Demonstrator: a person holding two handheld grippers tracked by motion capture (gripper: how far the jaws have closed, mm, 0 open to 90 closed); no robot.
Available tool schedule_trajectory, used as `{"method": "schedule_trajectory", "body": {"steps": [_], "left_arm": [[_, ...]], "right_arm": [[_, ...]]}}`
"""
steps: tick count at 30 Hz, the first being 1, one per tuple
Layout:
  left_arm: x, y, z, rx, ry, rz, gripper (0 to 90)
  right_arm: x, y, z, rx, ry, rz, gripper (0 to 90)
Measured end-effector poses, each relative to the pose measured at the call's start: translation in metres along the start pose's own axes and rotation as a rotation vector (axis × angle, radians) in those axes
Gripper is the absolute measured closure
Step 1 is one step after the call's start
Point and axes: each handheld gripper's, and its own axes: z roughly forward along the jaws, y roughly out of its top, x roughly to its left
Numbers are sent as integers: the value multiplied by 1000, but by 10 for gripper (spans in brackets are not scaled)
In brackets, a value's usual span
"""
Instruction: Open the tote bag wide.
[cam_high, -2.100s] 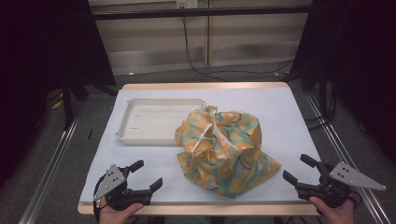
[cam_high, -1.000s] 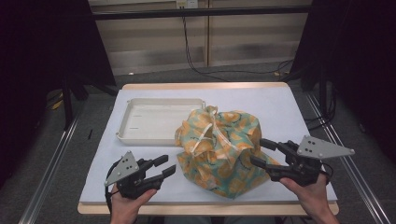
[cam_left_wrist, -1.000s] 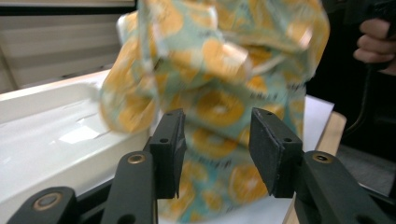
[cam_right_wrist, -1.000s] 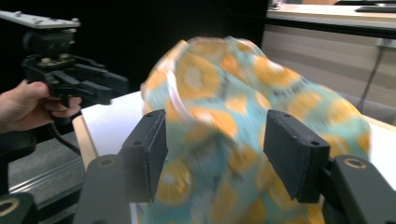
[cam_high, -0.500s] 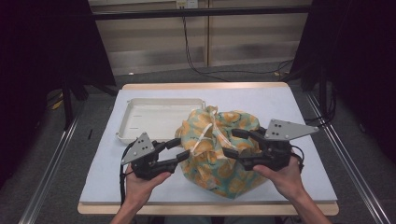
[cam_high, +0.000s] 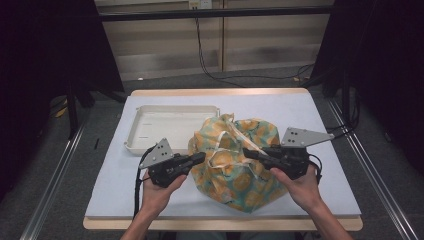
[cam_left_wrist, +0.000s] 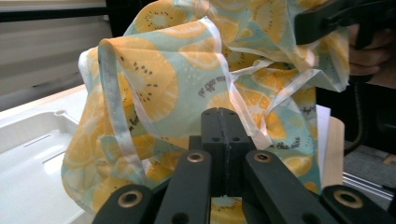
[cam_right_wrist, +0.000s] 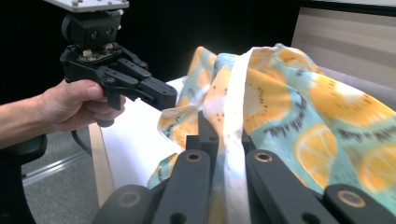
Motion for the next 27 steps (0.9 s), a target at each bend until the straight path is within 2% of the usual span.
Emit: {"method": "schedule_trajectory", "body": {"steps": [1,2,3,4,5,7,8,9,11,16,17,18,19,20,24,25,27], "left_arm": [[0,0,0,-2,-6,-4,900],[0,-1,0,-9,-24,-6,900],[-3,-2,-3,8,-11,4,900],[-3,-2,-3,8,-11,4,900],[-3,-3,-4,3,-28,8,900],[-4,-3,-6,6,-13,6,900],[-2,-2,-7,-12,-16,-11,900],[1,0,-8,-28,-38,-25,900],[1,1,-9,-39,-36,-27,895],[-1,3,-9,-40,-40,-25,752],[-1,4,-10,-34,-27,-18,752],[-1,5,-10,-35,-27,-15,684],[-1,6,-10,-36,-11,-11,684],[-1,6,-11,-46,2,-19,617],[1,7,-12,-68,-1,-10,594],[0,7,-11,-70,5,-17,553],[-1,9,-8,-68,-6,-10,517]], "right_arm": [[-3,-3,-5,-3,-22,8,900],[-3,-3,-5,-3,-22,8,900],[-6,-4,-11,0,-40,6,899],[-8,-5,-14,-3,-46,10,899],[-11,-5,-18,-11,-52,16,899],[-17,-6,-24,-25,-64,34,899],[-17,-6,-24,-25,-64,34,899],[-19,-7,-29,-30,-78,39,899],[-20,-6,-33,-40,-88,42,897],[-25,-6,-43,-59,-115,51,891],[-27,-7,-45,-60,-122,51,889],[-28,-9,-49,-53,-148,48,886],[-28,-9,-49,-53,-148,48,886],[-30,-12,-51,-39,-171,45,884],[-34,-17,-56,-30,-189,56,885],[-38,-21,-59,-32,-197,81,884],[-40,-26,-61,-25,-199,94,878]]}}
